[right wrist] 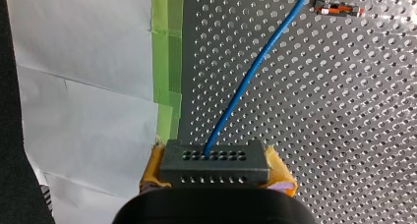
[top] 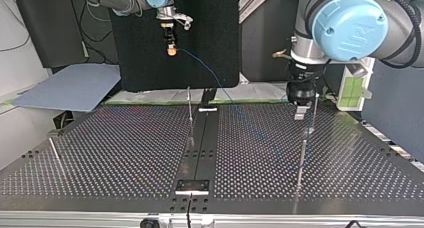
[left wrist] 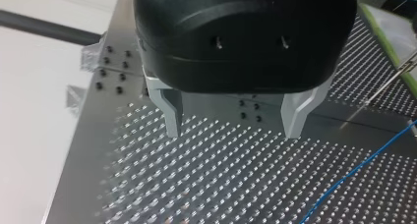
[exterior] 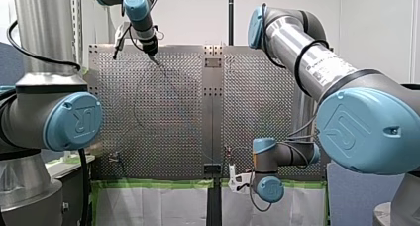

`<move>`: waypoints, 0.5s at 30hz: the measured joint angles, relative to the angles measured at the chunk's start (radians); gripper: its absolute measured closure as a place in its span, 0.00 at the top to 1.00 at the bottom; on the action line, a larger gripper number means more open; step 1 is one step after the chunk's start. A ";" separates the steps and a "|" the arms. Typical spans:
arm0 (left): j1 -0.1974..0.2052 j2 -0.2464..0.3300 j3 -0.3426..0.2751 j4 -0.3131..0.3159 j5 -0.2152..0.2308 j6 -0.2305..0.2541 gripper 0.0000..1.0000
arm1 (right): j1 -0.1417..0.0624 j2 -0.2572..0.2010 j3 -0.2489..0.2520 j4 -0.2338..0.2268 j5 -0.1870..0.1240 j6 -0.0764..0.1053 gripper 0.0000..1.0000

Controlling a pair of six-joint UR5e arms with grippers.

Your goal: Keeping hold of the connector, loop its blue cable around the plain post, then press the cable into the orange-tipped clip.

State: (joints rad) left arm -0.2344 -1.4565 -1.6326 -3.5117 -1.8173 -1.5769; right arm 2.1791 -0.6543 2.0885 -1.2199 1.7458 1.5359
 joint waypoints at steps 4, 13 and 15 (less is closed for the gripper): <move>-0.014 -0.028 -0.036 0.043 0.004 0.035 1.00 | 0.000 0.000 0.000 0.002 0.000 -0.001 0.00; -0.043 -0.064 -0.049 0.136 -0.013 0.069 1.00 | 0.000 0.000 0.000 0.002 -0.001 0.000 0.00; -0.050 -0.078 -0.050 0.153 -0.014 0.083 1.00 | 0.000 0.000 -0.001 0.002 -0.001 -0.001 0.00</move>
State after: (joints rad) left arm -0.2847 -1.5350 -1.6821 -3.3586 -1.8314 -1.4943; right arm 2.1791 -0.6545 2.0877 -1.2177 1.7446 1.5351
